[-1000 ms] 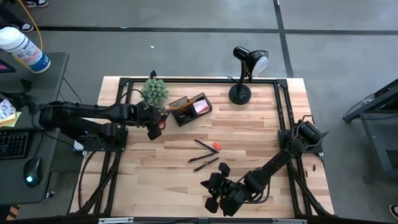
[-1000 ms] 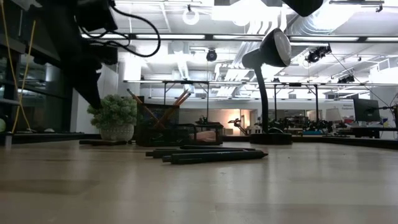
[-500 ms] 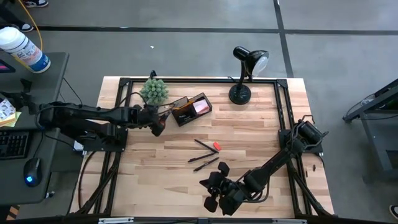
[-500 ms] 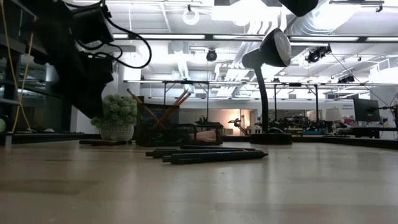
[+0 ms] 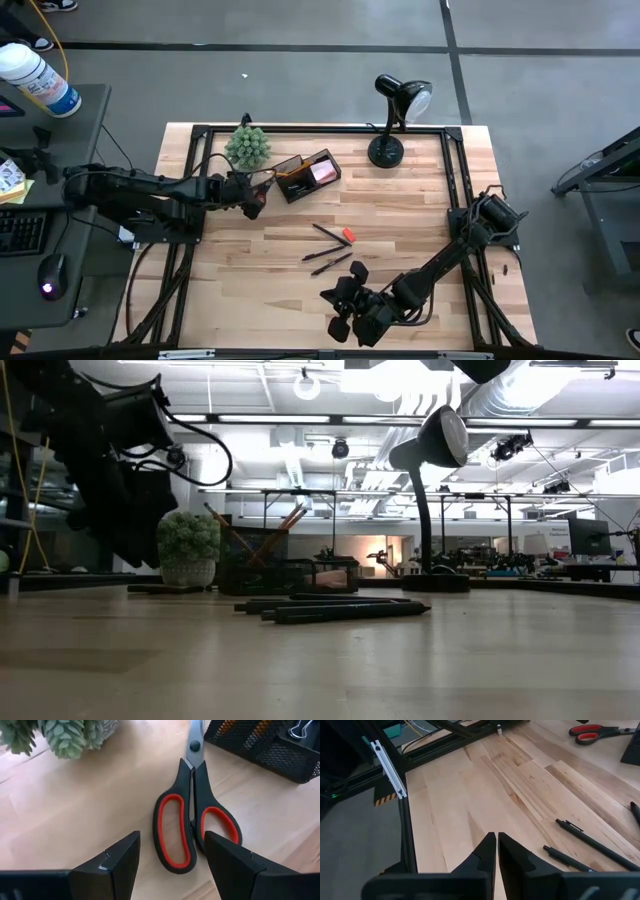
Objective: Pick and place office supplies into organizer
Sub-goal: Put the black scissor into the black desk organizer
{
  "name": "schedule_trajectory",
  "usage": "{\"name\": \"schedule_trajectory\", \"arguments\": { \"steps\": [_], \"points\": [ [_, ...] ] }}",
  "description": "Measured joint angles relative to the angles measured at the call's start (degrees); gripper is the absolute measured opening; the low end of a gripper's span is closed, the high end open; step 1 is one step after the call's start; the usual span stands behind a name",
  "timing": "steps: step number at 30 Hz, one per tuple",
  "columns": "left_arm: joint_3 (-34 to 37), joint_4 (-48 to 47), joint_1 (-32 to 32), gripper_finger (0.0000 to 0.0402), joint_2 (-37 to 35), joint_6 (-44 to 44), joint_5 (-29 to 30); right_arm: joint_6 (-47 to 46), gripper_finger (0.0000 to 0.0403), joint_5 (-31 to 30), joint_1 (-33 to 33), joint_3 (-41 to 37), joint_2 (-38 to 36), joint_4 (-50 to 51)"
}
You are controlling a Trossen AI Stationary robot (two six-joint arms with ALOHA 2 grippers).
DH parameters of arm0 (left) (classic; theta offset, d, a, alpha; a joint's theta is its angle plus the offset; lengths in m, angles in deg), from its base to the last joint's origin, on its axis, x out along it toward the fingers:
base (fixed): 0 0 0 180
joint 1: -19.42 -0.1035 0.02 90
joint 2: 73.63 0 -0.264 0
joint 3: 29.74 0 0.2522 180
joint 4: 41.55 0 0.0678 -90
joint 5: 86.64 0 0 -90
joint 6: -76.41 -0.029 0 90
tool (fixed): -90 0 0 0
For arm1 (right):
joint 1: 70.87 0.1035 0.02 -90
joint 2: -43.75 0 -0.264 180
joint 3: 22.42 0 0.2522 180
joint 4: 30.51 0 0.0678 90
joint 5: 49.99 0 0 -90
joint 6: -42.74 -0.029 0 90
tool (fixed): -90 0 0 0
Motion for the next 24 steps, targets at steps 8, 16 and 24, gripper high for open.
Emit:
{"name": "schedule_trajectory", "arguments": {
  "steps": [8, 16, 24],
  "points": [
    [0.3, 3.3, 0.0, 0.0209, 1.9, -2.3, -0.5, -0.1, 0.0013, 1.4, -0.1, 0.0, 0.0, -0.1],
    [0.2, 7.9, 0.0, 0.0209, 1.9, 1.4, -3.4, -0.1, 0.0016, 4.6, -0.1, 0.0, 0.0, -0.2],
    [0.2, 4.4, 0.0, 0.0209, 7.5, 3.5, -5.0, 0.0, 0.0018, 4.8, -0.1, 0.0, 0.0, -0.2]
  ]
}}
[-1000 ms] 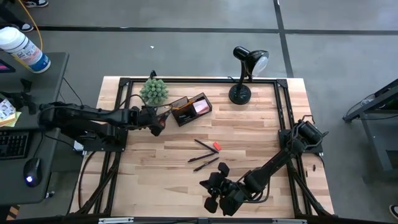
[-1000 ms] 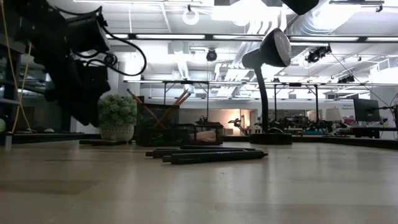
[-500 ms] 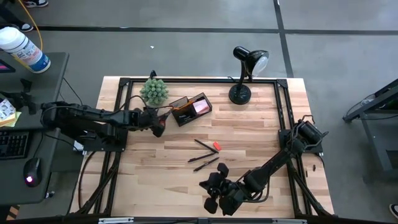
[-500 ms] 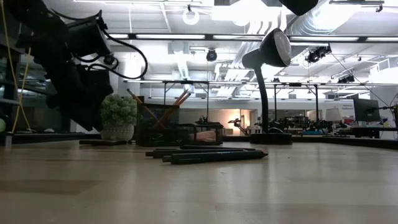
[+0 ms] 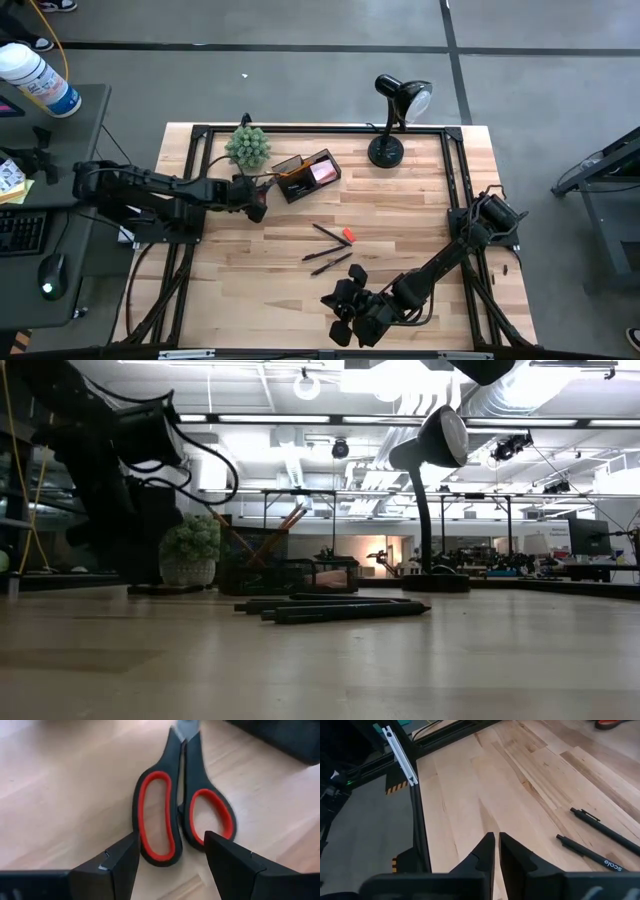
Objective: Pick and place office supplies into organizer
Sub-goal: Put the black scissor into the black desk organizer
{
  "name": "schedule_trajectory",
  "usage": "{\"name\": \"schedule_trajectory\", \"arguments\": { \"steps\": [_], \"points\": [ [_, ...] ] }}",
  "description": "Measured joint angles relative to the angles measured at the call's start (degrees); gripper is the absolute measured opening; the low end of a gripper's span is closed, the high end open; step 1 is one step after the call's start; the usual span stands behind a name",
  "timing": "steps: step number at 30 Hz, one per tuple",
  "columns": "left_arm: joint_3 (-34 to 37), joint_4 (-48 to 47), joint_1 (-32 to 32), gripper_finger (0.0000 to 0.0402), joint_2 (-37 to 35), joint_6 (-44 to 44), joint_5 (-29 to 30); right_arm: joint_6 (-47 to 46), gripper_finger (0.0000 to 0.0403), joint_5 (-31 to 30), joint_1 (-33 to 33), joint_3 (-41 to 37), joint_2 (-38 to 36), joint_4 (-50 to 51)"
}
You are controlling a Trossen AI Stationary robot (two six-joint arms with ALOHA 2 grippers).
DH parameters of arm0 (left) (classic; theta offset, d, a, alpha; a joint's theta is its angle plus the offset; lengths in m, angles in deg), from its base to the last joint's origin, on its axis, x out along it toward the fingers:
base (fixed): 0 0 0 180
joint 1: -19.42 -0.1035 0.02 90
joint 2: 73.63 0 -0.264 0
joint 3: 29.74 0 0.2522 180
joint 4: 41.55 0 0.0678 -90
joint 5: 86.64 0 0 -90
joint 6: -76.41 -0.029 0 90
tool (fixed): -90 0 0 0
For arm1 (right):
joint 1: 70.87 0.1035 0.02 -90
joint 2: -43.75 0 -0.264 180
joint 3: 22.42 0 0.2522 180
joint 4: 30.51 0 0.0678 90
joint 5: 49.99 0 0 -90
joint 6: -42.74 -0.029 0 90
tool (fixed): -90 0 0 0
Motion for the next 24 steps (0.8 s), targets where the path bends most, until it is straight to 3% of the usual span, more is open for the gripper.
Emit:
{"name": "schedule_trajectory", "arguments": {
  "steps": [24],
  "points": [
    [-3.2, 1.5, 0.0, 0.0209, 1.9, -1.3, 2.4, -1.0, 0.0021, 1.7, -1.8, 0.0, 0.0, -0.6]
  ]
}}
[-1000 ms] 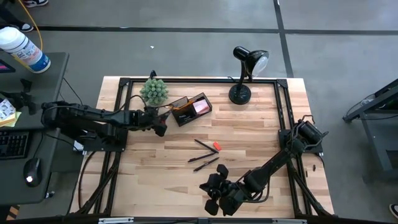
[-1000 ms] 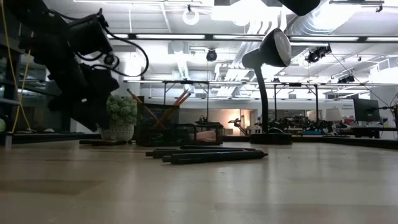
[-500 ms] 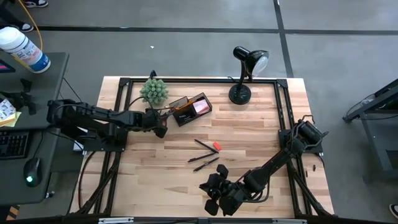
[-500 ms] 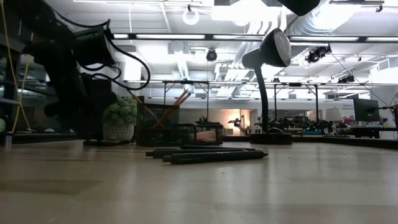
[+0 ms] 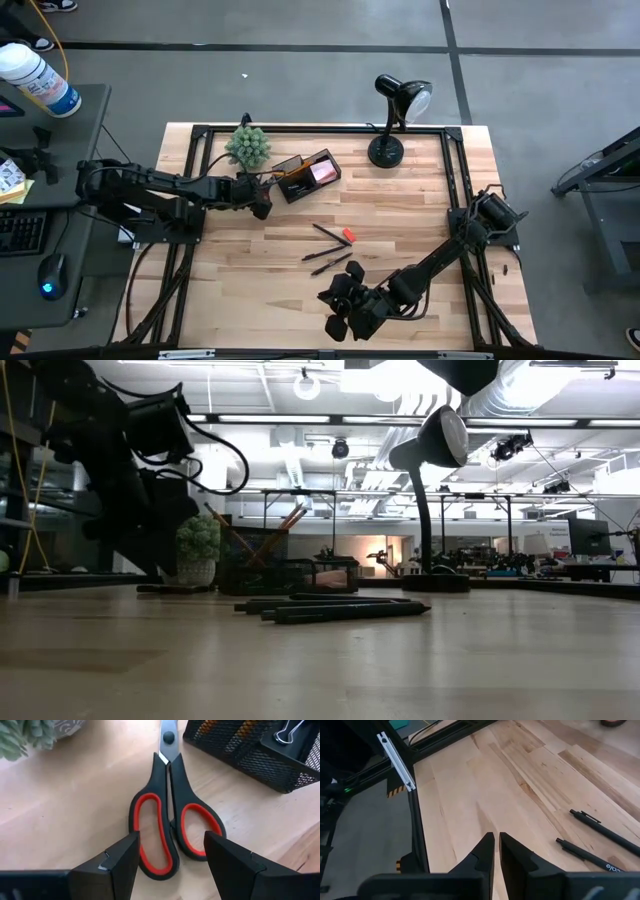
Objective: Pick and place office supplies into organizer
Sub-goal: Put the black scissor into the black desk organizer
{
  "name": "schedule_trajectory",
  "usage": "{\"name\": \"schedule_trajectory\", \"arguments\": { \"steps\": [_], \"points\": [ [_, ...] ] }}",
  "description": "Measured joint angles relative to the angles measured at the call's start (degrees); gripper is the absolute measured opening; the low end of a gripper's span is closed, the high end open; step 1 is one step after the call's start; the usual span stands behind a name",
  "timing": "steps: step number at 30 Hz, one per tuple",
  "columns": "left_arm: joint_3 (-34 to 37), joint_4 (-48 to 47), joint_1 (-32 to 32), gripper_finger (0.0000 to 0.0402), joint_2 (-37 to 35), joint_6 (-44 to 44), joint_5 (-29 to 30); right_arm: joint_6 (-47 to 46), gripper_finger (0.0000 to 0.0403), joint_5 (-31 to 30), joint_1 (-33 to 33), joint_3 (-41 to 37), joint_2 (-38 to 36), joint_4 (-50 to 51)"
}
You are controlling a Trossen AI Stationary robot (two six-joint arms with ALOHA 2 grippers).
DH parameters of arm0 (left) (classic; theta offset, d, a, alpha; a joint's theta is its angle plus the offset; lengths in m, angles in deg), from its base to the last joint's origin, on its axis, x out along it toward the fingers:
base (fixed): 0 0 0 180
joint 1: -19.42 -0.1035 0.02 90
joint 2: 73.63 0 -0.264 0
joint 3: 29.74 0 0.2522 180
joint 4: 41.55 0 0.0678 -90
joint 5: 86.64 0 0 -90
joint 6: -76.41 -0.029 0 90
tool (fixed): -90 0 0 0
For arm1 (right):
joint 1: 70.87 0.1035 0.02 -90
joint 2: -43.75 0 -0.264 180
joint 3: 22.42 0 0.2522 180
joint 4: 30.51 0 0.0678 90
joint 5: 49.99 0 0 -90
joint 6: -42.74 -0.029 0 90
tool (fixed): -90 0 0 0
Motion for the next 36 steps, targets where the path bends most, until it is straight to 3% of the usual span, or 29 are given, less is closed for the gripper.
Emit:
{"name": "schedule_trajectory", "arguments": {
  "steps": [25, 36],
  "points": [
    [0.2, 1.5, 0.0, 0.0209, 0.0, 1.3, 0.7, 1.4, 0.0032, 0.8, 0.0, 0.0, 0.0, 0.0],
    [0.2, 4.4, 0.0, 0.0209, 7.0, 1.8, -1.7, 1.2, 0.0031, 0.8, 0.0, 0.0, 0.0, -0.1]
  ]
}}
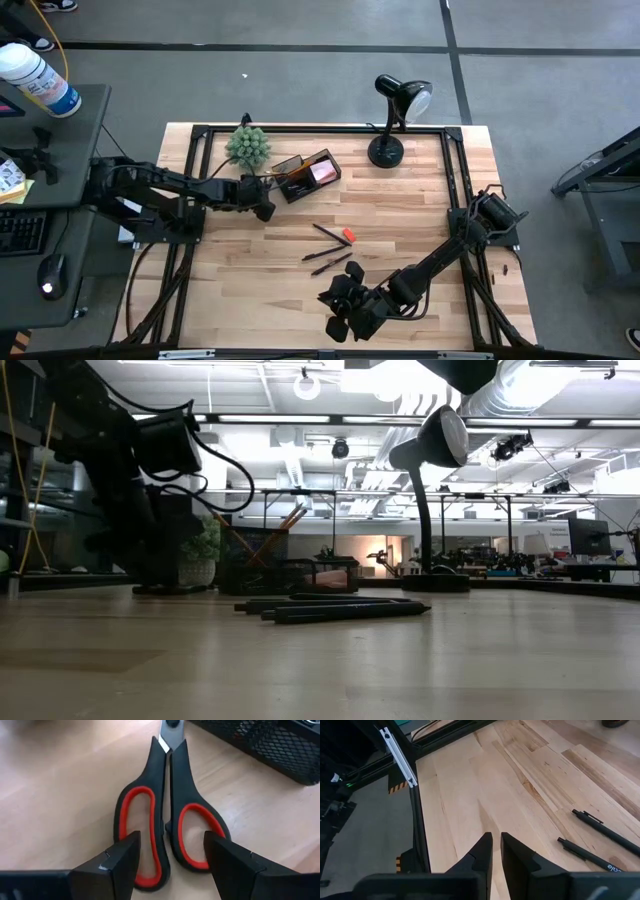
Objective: Pick and place office supplies into organizer
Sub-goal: Put the black scissor into the black desk organizer
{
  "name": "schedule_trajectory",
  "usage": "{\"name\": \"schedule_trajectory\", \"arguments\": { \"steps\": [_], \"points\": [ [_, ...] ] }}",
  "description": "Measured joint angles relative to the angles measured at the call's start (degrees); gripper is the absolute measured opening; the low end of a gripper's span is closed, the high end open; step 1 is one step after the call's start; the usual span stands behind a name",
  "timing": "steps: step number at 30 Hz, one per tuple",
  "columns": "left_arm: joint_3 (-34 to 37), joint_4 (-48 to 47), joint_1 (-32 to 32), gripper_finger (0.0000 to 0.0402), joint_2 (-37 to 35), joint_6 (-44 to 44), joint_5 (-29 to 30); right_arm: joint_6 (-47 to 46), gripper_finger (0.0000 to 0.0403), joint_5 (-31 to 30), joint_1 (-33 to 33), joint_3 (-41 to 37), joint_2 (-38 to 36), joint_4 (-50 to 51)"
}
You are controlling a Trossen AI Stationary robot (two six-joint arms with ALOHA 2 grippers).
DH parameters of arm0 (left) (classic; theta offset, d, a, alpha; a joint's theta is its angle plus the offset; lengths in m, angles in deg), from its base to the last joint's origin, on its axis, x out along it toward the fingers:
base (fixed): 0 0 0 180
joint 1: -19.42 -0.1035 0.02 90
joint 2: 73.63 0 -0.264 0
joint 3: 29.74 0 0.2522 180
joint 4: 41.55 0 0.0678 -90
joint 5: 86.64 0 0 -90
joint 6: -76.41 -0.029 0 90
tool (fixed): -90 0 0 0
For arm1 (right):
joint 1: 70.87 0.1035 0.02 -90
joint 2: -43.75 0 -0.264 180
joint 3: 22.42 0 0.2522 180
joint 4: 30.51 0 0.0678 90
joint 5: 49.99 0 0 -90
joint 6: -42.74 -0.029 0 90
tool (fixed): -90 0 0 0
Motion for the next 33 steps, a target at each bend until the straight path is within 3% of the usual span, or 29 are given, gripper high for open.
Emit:
{"name": "schedule_trajectory", "arguments": {
  "steps": [7, 18, 23, 28, 33],
  "points": [
    [-0.1, 0.1, 0.0, 0.0191, 1.1, -0.6, -0.4, -0.1, 0.0035, 0.0, 0.0, 0.0, 0.0, -0.2],
    [-0.2, -3.3, 0.1, 0.0027, 0.9, -0.6, -0.8, -0.2, 0.0033, 0.0, 0.0, 0.0, 0.0, -0.3],
    [-0.1, -6.7, 0.0, 0.0025, -0.6, -0.5, -0.7, -0.3, 0.0036, 0.0, 0.0, 0.0, 0.0, -0.3],
    [0.1, -11.9, 0.0, 0.0049, -3.3, -0.2, -0.1, -0.3, 0.0032, 0.0, 0.0, 0.0, 0.0, -0.3],
    [0.3, -16.2, 0.1, 0.0032, -7.1, -1.6, -0.1, -0.1, 0.0031, 0.0, 0.0, 0.0, 0.0, -0.3]
  ]
}}
